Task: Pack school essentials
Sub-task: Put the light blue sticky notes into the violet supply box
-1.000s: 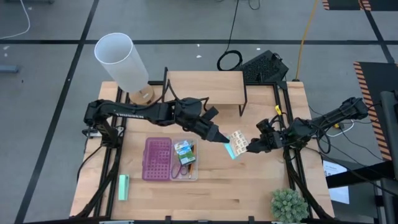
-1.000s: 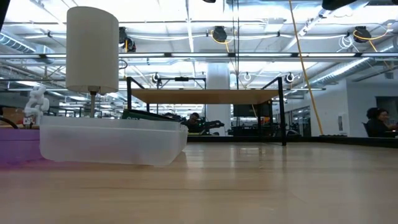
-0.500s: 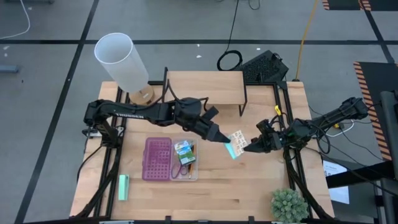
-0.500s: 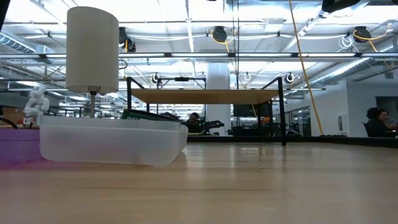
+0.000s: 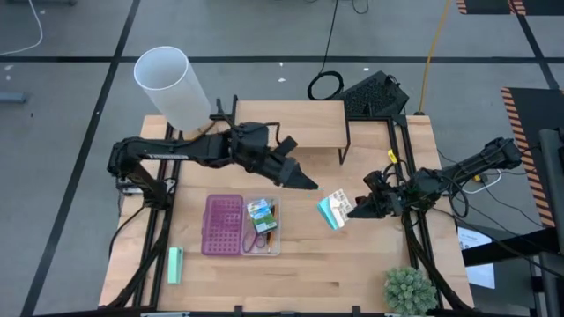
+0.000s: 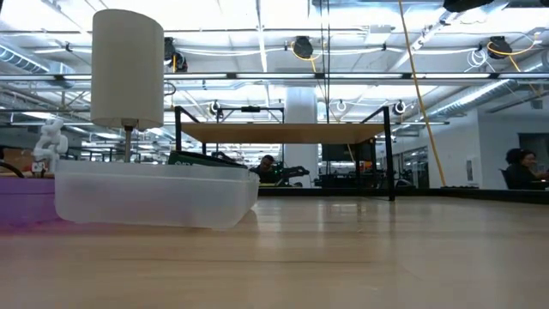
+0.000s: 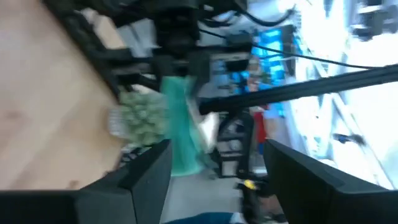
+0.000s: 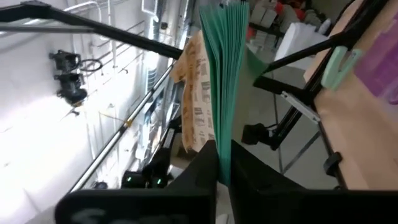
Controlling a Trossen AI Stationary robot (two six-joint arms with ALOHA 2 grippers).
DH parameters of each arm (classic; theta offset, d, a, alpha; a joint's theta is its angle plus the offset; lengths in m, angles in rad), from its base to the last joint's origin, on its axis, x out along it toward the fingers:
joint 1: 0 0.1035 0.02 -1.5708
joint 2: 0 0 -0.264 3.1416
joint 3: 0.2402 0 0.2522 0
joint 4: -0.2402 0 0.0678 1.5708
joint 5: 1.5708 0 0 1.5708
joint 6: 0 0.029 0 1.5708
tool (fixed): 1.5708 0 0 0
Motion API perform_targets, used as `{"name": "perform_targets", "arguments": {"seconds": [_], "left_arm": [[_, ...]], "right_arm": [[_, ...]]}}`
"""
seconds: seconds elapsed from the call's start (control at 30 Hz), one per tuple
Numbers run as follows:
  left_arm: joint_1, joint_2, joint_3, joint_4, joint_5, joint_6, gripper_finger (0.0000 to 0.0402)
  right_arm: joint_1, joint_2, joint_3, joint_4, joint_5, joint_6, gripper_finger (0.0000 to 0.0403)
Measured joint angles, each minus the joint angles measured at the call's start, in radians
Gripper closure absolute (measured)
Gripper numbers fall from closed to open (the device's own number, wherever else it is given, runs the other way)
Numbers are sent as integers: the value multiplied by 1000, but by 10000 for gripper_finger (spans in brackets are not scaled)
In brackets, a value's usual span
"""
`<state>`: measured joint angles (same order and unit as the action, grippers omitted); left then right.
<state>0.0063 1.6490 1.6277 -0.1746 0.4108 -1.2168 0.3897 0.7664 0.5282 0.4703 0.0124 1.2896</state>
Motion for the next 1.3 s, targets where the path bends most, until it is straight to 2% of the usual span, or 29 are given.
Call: {"name": "perform_targets", "arguments": {"seconds": [0.13,0.23,0.33,0.47,0.63,0.77,0.97,1.3], "left_arm": [[-8,-18,1,-143,-64,47,147],[-30,-15,1,-165,-119,40,155],[-57,9,1,-66,-152,23,162],[-84,45,0,145,-169,-2,164],[-103,65,0,329,-203,-3,159],[-112,64,0,357,-224,2,130],[-122,77,0,311,-228,-23,88],[-127,106,1,485,-255,-63,82]], "right_arm": [[-1,-2,-1,70,-41,-32,395],[-3,-2,-1,147,-68,-57,395],[-3,-2,-1,226,-70,-106,395],[-3,-3,-1,331,-96,-176,395],[-3,-1,-1,342,-93,-202,395],[-5,3,-1,339,-90,-203,395],[-30,3,-1,340,-88,-210,395],[-63,22,0,333,-87,-204,395]]}}
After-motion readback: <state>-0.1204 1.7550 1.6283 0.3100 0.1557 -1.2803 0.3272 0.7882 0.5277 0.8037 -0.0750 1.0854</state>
